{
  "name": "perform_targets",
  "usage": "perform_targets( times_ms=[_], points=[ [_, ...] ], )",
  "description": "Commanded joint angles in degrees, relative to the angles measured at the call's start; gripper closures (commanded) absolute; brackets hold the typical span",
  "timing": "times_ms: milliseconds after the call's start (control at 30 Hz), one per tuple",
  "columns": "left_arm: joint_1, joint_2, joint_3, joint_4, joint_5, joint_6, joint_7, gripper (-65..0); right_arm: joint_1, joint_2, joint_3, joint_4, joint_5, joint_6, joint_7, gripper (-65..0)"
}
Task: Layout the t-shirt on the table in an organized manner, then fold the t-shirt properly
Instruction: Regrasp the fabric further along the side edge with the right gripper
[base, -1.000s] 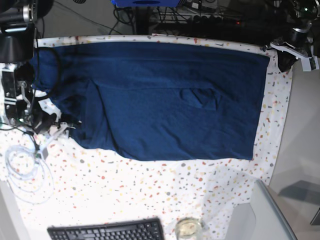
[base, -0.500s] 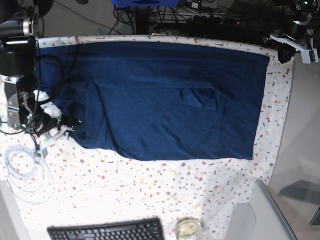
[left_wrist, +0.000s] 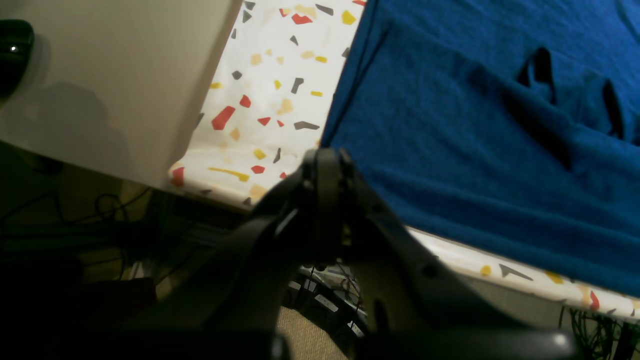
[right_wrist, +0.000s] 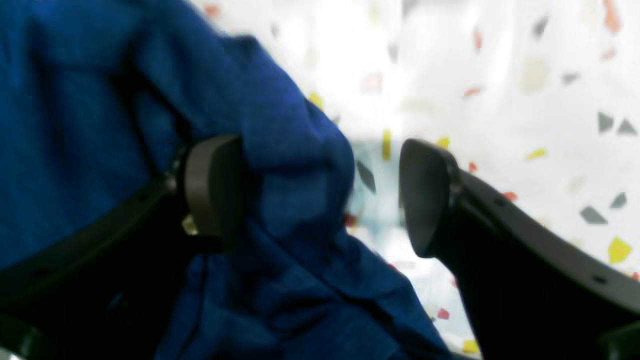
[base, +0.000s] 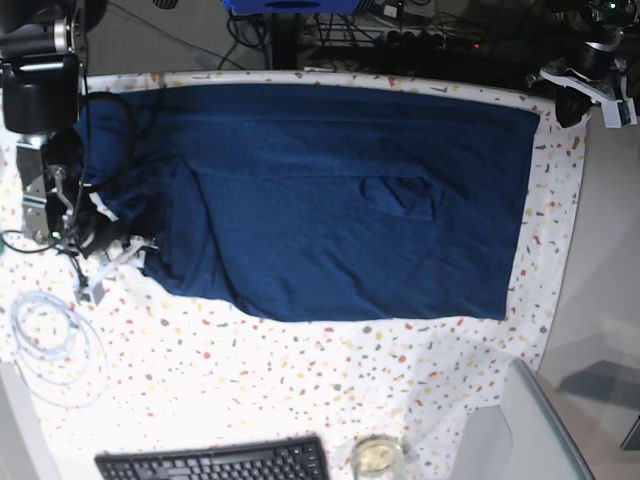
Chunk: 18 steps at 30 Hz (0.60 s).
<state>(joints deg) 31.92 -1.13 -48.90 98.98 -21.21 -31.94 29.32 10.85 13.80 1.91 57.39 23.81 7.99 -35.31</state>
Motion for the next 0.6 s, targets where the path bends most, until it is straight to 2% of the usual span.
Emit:
perform_targets(
  times_ms=[0, 100, 233, 567],
  points=[
    [0.4, -0.7, -0.4, 0.8, -0.7, -0.2, -1.3, 0.0, 1.6, 0.7, 0.2, 0.5, 0.2, 0.1, 0.7, -36.2],
    [0.4, -0.7, -0.4, 0.8, -0.7, -0.2, -1.3, 0.0, 1.6, 0.8, 0.2, 0.4, 0.2, 0.1, 0.7, -22.8],
    [0.4, -0.8, -0.4, 0.8, -0.7, -0.2, -1.3, 0.0, 2.6, 1.0, 0.2, 0.4, 0.2, 0.1, 0.5, 0.0],
    [0.4, -0.9, -0.5, 0.8, -0.7, -0.2, -1.3, 0.0, 5.6, 2.3, 0.2, 0.5, 0.2, 0.1, 0.5, -0.5]
  ],
)
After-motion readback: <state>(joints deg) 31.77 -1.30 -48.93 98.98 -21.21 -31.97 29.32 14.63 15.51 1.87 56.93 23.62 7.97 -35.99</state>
